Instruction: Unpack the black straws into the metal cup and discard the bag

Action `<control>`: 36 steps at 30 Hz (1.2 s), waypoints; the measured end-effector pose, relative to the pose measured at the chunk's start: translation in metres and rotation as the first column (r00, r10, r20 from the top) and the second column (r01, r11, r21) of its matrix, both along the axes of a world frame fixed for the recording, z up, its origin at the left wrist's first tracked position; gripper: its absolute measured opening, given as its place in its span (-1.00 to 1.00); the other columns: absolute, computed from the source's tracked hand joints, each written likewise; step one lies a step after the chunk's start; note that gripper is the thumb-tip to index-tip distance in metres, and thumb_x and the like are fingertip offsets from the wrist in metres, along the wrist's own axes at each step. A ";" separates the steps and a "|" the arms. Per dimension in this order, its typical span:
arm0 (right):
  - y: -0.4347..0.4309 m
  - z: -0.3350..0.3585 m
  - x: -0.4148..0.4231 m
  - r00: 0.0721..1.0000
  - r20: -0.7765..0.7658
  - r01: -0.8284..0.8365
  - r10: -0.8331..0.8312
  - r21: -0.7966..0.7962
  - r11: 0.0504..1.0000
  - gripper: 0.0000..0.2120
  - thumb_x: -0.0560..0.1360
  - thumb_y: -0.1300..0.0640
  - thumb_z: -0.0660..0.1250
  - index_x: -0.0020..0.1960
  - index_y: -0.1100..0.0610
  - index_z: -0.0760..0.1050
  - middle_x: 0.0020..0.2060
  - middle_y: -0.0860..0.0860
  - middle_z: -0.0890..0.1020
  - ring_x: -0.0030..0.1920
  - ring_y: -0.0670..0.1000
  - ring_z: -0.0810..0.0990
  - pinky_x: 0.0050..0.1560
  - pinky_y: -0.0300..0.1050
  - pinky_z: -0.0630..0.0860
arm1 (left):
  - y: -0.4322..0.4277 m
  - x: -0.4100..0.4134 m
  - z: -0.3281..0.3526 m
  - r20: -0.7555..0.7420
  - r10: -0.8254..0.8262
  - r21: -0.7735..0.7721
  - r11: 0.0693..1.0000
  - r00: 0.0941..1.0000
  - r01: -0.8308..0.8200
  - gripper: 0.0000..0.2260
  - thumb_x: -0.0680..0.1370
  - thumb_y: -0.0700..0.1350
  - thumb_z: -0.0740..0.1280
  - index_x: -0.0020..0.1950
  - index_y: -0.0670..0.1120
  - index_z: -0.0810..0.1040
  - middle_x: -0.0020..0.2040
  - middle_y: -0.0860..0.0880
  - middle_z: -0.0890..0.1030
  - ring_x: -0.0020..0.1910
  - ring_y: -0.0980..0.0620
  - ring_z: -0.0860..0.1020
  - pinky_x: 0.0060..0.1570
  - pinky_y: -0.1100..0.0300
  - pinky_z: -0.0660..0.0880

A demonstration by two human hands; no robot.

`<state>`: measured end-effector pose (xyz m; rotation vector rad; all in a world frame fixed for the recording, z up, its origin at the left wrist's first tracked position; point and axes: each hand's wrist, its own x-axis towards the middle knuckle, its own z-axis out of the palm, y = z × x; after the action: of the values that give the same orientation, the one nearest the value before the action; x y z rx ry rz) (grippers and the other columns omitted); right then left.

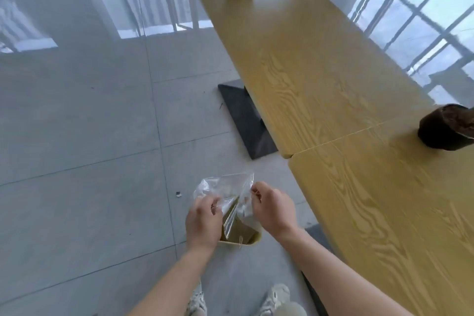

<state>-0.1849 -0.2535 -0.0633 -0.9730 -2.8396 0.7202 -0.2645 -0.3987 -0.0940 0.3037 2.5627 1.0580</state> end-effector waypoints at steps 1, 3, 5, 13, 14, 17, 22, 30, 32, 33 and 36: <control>-0.003 -0.018 -0.004 0.999 0.041 -0.006 0.006 0.006 1.000 -0.76 0.59 0.18 0.27 -0.23 0.03 0.34 -0.42 -0.02 0.51 -0.45 0.09 0.37 -0.46 -0.11 0.18 | -0.003 -0.004 -0.016 0.019 -0.035 -0.044 0.998 0.999 0.036 -0.72 0.48 -0.31 0.36 0.12 -0.07 0.69 0.05 -0.10 0.66 0.00 -0.15 0.62 -0.02 0.12 0.49; -0.004 -0.053 -0.009 0.992 0.124 -0.036 0.035 0.013 0.999 -0.73 0.56 0.22 0.26 -0.25 0.04 0.26 -0.44 -0.01 0.44 -0.45 0.15 0.37 -0.44 -0.06 0.22 | -0.004 -0.011 -0.049 0.031 -0.102 -0.105 0.989 0.994 0.105 -0.69 0.48 -0.32 0.34 0.17 -0.09 0.68 0.10 -0.13 0.66 0.02 -0.20 0.62 0.00 0.05 0.52; -0.001 -0.090 -0.014 0.983 0.174 -0.064 0.059 0.021 0.998 -0.73 0.54 0.23 0.25 -0.26 0.01 0.25 -0.44 -0.04 0.44 -0.45 0.16 0.42 -0.46 -0.05 0.28 | 0.002 -0.016 -0.085 0.016 -0.174 -0.163 0.971 0.985 0.174 -0.68 0.49 -0.32 0.33 0.19 -0.09 0.66 0.15 -0.13 0.64 0.03 -0.22 0.62 -0.03 0.02 0.52; 0.026 -0.261 -0.025 0.952 0.279 -0.105 0.122 -0.075 0.992 -0.84 0.56 0.20 0.22 -0.18 0.08 0.48 -0.22 -0.01 0.59 -0.29 0.14 0.53 -0.39 -0.11 0.29 | 0.037 -0.026 -0.244 0.013 -0.363 -0.301 0.887 0.932 0.350 -0.78 0.43 -0.32 0.36 0.03 -0.14 0.67 -0.04 -0.19 0.63 -0.15 -0.26 0.61 -0.26 0.06 0.41; 0.029 -0.281 -0.025 0.947 0.290 -0.118 0.136 -0.080 0.990 -0.83 0.55 0.22 0.23 -0.21 0.07 0.44 -0.24 -0.02 0.57 -0.31 0.12 0.49 -0.41 -0.12 0.24 | 0.039 -0.027 -0.264 0.023 -0.379 -0.305 0.879 0.925 0.367 -0.81 0.44 -0.27 0.39 0.02 -0.14 0.66 -0.06 -0.18 0.62 -0.15 -0.24 0.60 -0.26 0.04 0.44; 0.035 -0.341 -0.027 0.923 0.343 -0.163 0.176 -0.066 0.984 -0.81 0.54 0.20 0.24 -0.23 0.04 0.37 -0.23 -0.03 0.55 -0.28 0.10 0.51 -0.39 -0.12 0.27 | 0.039 -0.029 -0.325 0.067 -0.430 -0.358 0.832 0.901 0.423 -0.81 0.49 -0.14 0.40 0.09 -0.07 0.62 -0.02 -0.10 0.58 -0.09 -0.16 0.59 -0.20 0.03 0.50; 0.035 -0.418 -0.039 0.844 0.460 -0.268 0.277 -0.087 0.959 -0.91 0.51 0.20 0.29 -0.14 0.03 0.48 -0.20 -0.05 0.55 -0.20 0.05 0.57 -0.29 -0.03 0.56 | 0.038 -0.031 -0.406 0.077 -0.536 -0.487 0.716 0.841 0.500 -0.88 0.58 -0.17 0.26 0.07 -0.04 0.56 -0.01 -0.08 0.57 -0.14 -0.15 0.58 -0.27 0.05 0.38; 0.028 -0.487 -0.039 0.780 0.522 -0.326 0.344 -0.131 0.936 -0.84 0.59 0.11 0.31 0.16 0.04 0.53 -0.03 0.02 0.66 -0.02 0.09 0.65 -0.04 -0.03 0.59 | 0.038 -0.032 -0.460 0.277 -0.553 -0.626 0.517 0.786 0.584 -0.74 0.62 -0.10 0.24 0.30 -0.09 0.48 0.19 -0.14 0.54 0.08 -0.14 0.57 -0.03 0.01 0.57; 0.025 -0.494 -0.038 0.766 0.554 -0.305 0.327 -0.135 0.943 -0.71 0.61 0.08 0.26 0.33 0.03 0.46 0.14 0.05 0.63 0.16 0.14 0.60 0.09 0.05 0.59 | 0.038 -0.030 -0.462 0.347 -0.555 -0.661 0.428 0.756 0.617 -0.71 0.63 -0.01 0.20 0.27 -0.11 0.52 0.16 -0.15 0.57 0.06 -0.14 0.57 -0.11 0.01 0.54; 0.023 -0.494 -0.037 0.763 0.569 -0.289 0.305 -0.122 0.950 -0.67 0.61 0.06 0.24 0.37 0.02 0.44 0.20 0.06 0.60 0.24 0.16 0.54 0.14 0.09 0.56 | 0.038 -0.029 -0.460 0.367 -0.566 -0.679 0.379 0.738 0.628 -0.71 0.63 0.01 0.19 0.24 -0.10 0.55 0.13 -0.14 0.58 0.04 -0.13 0.57 -0.14 0.02 0.50; 0.017 -0.482 -0.034 0.783 0.560 -0.308 0.272 -0.031 0.951 -0.69 0.55 0.02 0.26 0.28 -0.01 0.51 0.19 0.03 0.58 0.21 0.15 0.49 0.15 0.11 0.49 | 0.034 -0.030 -0.444 0.334 -0.611 -0.709 0.338 0.718 0.618 -0.70 0.62 0.06 0.19 0.21 -0.07 0.55 0.12 -0.12 0.59 0.07 -0.14 0.56 -0.04 -0.02 0.46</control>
<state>-0.2188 -0.2363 -0.5452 -0.8541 -3.5623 0.3982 -0.2947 -0.3649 -0.5381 0.9119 2.2487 -0.4015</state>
